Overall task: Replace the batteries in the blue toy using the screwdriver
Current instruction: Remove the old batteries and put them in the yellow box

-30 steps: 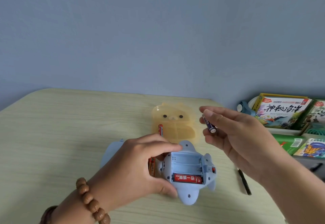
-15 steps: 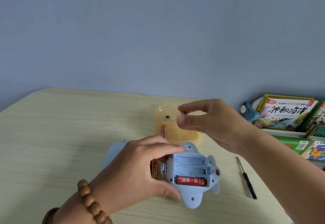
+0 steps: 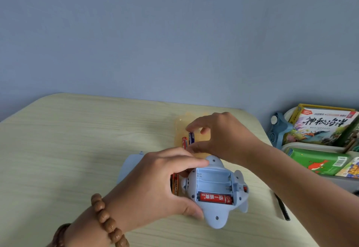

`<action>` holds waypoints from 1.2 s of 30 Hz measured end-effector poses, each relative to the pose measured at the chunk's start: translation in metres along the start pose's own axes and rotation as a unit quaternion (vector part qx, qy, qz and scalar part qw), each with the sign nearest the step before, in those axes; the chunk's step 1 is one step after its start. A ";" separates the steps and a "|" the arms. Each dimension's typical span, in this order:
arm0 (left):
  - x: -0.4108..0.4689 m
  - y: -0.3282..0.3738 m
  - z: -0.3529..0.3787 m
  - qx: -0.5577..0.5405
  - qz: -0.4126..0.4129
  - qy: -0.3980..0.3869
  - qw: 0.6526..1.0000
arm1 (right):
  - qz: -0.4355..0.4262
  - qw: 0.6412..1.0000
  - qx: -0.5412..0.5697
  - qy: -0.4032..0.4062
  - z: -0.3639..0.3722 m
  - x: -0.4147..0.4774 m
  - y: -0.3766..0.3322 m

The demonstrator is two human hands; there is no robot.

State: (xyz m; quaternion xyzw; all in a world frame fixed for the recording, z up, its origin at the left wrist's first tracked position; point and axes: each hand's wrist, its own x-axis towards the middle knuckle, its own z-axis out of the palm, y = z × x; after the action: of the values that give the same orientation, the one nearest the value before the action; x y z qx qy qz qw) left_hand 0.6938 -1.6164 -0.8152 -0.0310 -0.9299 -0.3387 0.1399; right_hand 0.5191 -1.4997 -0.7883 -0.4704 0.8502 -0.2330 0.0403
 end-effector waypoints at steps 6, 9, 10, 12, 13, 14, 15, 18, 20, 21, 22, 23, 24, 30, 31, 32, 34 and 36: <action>0.001 -0.001 0.000 -0.007 0.000 0.005 1.000 | -0.023 1.000 0.015 -0.012 -0.004 -0.002 0.005; 0.001 0.000 0.000 -0.006 -0.002 0.004 1.000 | -0.027 0.999 0.014 -0.027 -0.004 -0.002 0.007; 0.000 0.001 0.000 -0.006 -0.002 0.004 1.000 | -0.027 0.999 0.016 -0.031 -0.004 -0.002 0.008; 0.000 0.001 0.001 -0.006 -0.001 0.005 1.000 | -0.023 0.999 0.021 -0.039 -0.004 -0.002 0.009; 0.001 0.001 0.001 -0.005 0.000 0.006 1.000 | -0.022 0.999 0.026 -0.039 -0.004 -0.002 0.010; 0.001 0.001 0.001 -0.005 0.001 0.006 1.000 | -0.020 0.999 0.036 -0.031 -0.005 -0.004 0.010; 0.001 0.001 0.000 -0.004 0.001 0.005 1.000 | -0.018 0.998 0.054 -0.009 -0.008 -0.006 0.010; 0.001 0.000 -0.001 -0.003 -0.005 0.005 1.000 | 0.005 0.988 0.143 0.065 -0.024 -0.034 0.009; 0.001 -0.001 -0.001 -0.005 -0.015 0.011 1.000 | 0.007 0.981 0.193 0.014 -0.033 -0.069 0.012; 0.002 -0.001 -0.001 -0.007 -0.017 0.013 1.000 | 0.013 0.980 0.194 -0.034 -0.033 -0.087 0.012; 0.002 -0.001 -0.001 -0.006 -0.018 0.014 1.000 | 0.022 0.980 0.182 -0.073 -0.030 -0.103 0.011; 0.002 -0.001 -0.001 -0.007 -0.020 0.013 1.000 | 0.028 0.980 0.172 -0.092 -0.025 -0.115 0.010; 0.003 0.001 0.000 -0.008 -0.026 0.008 1.000 | 0.030 0.980 0.175 -0.088 -0.019 -0.123 0.010; 0.009 0.025 -0.010 0.017 -0.076 -0.070 0.994 | 0.046 0.975 0.217 -0.004 -0.008 -0.130 0.008; 0.011 0.032 -0.010 0.028 -0.087 -0.073 0.993 | 0.049 0.975 0.215 0.000 -0.008 -0.131 0.007; 0.013 0.040 -0.009 0.038 -0.098 -0.060 0.993 | 0.050 0.976 0.212 0.006 -0.008 -0.132 0.006; 0.017 0.056 0.001 0.065 -0.124 -0.017 0.990 | 0.048 0.978 0.205 0.016 -0.006 -0.133 0.005; 0.019 0.066 0.014 0.092 -0.144 0.001 0.985 | 0.047 0.978 0.201 0.023 -0.005 -0.133 0.004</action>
State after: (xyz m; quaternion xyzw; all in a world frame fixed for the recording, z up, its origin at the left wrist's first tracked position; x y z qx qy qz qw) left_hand 0.6819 -1.5573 -0.7795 0.1170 -0.9516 -0.2687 0.0929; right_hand 0.5887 -1.3872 -0.8055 -0.4067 0.8079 -0.4078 0.1250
